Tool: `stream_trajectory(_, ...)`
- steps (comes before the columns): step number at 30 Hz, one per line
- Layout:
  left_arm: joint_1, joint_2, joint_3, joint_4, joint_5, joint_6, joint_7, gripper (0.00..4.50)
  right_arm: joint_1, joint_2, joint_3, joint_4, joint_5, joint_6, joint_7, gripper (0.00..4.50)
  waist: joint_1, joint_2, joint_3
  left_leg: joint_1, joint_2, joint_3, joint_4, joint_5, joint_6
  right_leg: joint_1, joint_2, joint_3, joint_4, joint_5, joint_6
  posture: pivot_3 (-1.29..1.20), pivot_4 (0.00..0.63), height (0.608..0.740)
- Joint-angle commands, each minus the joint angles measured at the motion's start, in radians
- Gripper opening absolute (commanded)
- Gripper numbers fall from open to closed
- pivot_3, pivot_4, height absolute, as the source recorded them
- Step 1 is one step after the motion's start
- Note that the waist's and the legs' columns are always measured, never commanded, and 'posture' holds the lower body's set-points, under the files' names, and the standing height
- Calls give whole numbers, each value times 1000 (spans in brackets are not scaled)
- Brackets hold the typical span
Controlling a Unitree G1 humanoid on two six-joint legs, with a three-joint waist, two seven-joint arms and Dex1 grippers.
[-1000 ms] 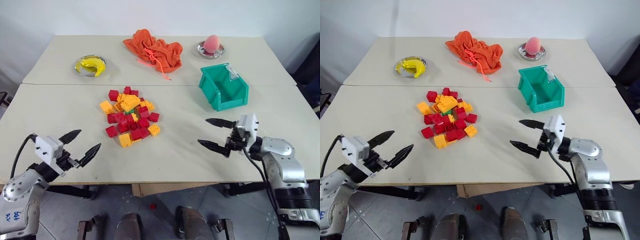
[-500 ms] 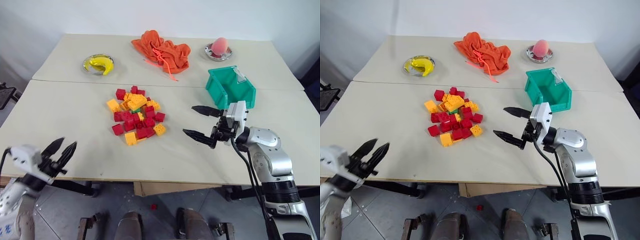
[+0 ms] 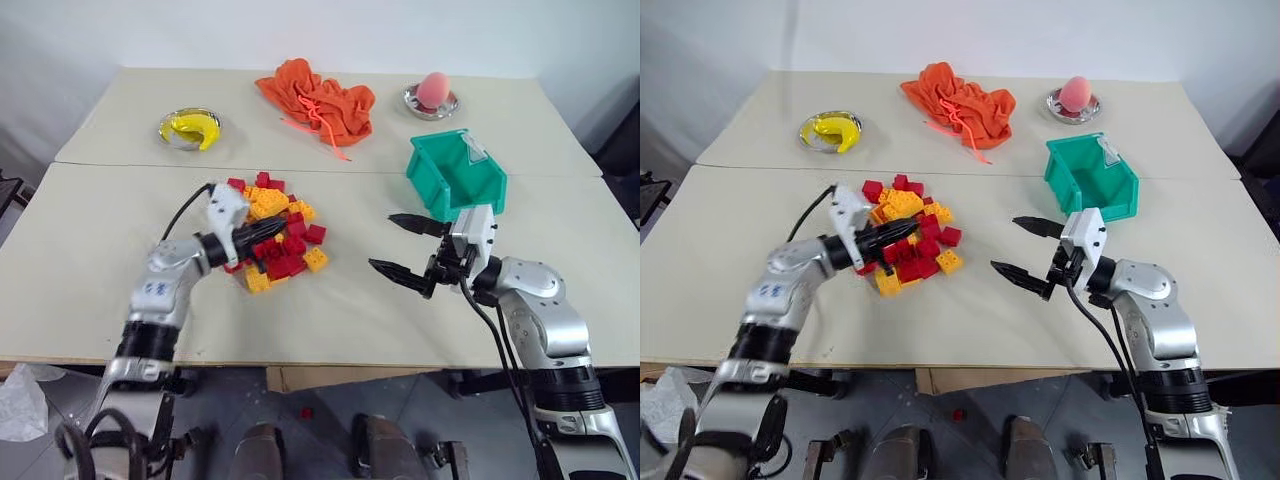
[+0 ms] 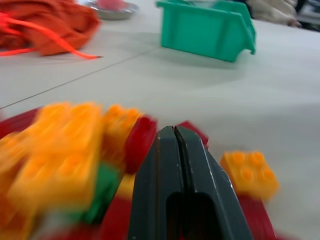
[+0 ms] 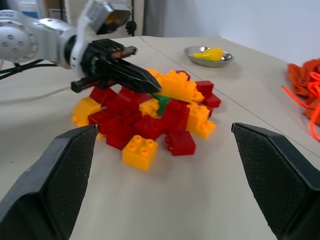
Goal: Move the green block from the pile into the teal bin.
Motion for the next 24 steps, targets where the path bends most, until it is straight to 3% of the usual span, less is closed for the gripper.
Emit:
stream_trajectory(1, -119, -20, 20, 193, 67, -30, 112, 23, 21, -10, -34, -64, 18, -3, -24, 4500, 2, 0, 0, 0, 0, 0, 0, 0, 0, 0, 0, 0, 0, 0, 0, 0, 150, 740)
stream_trajectory(6, -232, -8, 62, 380, 116, -112, 230, 23, 47, -9, -40, -94, 24, -2, -50, 4500, 2, 0, 0, 0, 0, 0, 1, 0, 0, 0, 0, 0, 0, 1, 1, 0, 150, 740)
stream_trajectory(13, -214, 32, 83, 362, 118, -131, 180, 23, 51, -2, -32, -104, 29, 1, -64, 4500, 7, 0, 0, -1, 0, 1, 1, 0, 1, 0, 0, 0, -1, 1, 1, 0, 150, 740)
stream_trajectory(16, -149, 65, 43, 267, 110, -126, 33, 23, 49, 2, -25, -107, 32, 3, -64, 4500, 7, 0, 0, -1, 0, 1, 1, 0, 1, 0, 0, 0, -1, 1, 1, 0, 150, 740)
stream_trajectory(19, -29, 93, 17, 49, 30, -86, -163, 23, 48, 6, -20, -109, 33, 5, -66, 4500, 5, 0, 0, 0, 0, 2, 0, -1, 1, 0, 0, 0, -1, 1, 1, 0, 150, 740)
stream_trajectory(24, 72, 144, 34, -78, 13, -35, -213, 23, 45, 13, -14, -111, 34, 7, -69, 4500, 6, 0, 0, 0, 1, 2, 2, -1, 1, 0, 0, 1, 0, 1, 1, 0, 150, 740)
